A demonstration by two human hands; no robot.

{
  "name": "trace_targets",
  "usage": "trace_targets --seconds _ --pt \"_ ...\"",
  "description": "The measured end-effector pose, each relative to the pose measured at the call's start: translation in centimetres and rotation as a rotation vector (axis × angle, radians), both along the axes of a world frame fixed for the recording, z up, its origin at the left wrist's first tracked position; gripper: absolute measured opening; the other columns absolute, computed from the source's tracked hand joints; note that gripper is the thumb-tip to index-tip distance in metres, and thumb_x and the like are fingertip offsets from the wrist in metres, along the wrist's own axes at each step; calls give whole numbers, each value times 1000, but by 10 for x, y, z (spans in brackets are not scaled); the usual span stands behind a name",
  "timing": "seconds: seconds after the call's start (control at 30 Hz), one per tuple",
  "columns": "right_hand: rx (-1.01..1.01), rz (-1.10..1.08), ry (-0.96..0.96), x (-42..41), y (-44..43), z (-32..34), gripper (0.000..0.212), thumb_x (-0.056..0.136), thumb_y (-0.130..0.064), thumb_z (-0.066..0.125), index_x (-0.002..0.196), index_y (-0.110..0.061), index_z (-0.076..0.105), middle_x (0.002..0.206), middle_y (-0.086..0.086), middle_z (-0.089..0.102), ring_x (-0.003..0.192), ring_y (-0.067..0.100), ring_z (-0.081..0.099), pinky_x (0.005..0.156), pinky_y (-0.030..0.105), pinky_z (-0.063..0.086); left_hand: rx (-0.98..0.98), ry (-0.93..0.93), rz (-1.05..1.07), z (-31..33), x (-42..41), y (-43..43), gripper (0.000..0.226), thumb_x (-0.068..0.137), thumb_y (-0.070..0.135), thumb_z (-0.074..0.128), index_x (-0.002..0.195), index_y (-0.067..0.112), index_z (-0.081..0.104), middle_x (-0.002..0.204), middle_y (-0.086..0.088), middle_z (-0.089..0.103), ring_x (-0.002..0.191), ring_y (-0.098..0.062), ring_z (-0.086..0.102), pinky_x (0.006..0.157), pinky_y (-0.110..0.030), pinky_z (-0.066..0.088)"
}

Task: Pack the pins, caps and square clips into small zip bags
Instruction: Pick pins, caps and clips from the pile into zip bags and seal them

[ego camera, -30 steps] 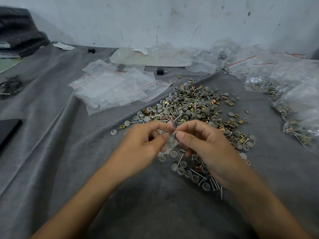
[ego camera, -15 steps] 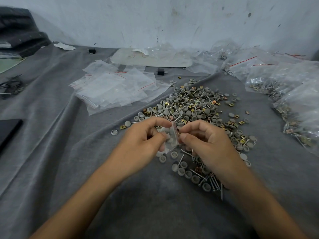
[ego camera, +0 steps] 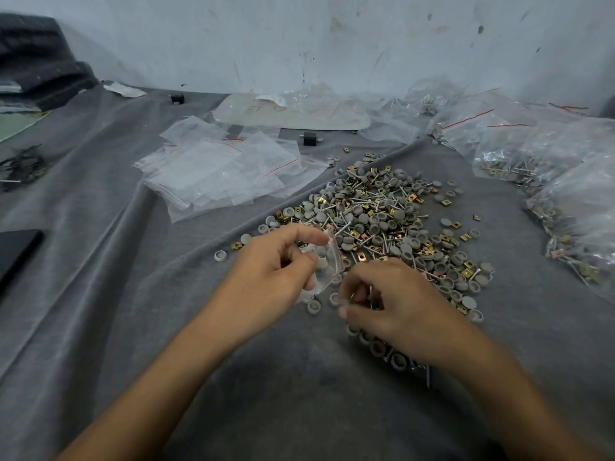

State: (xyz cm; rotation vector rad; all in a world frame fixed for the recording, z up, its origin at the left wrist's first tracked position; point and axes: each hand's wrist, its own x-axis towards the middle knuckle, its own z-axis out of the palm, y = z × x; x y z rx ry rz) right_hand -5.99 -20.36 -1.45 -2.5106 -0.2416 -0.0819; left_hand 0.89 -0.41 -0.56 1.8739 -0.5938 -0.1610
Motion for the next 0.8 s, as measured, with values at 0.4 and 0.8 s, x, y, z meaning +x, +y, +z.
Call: trace_targets --seconds 0.4,0.8 --pt "586 -63 -112 2 11 2 17 91 -12 73 99 -26 70 88 -6 73 78 12 70 69 26 58 7 24 13 1 -1 -4 25 99 10 59 106 31 69 59 5 66 57 -3 56 61 -26 45" --pt "-159 12 -163 2 25 -20 18 95 -45 57 110 -36 62 104 -15 55 102 9 45 95 32 39 -173 81 234 9 4 -1 28 95 3 56 98 26 72 57 3 64 61 -21 51 63 -36 42"
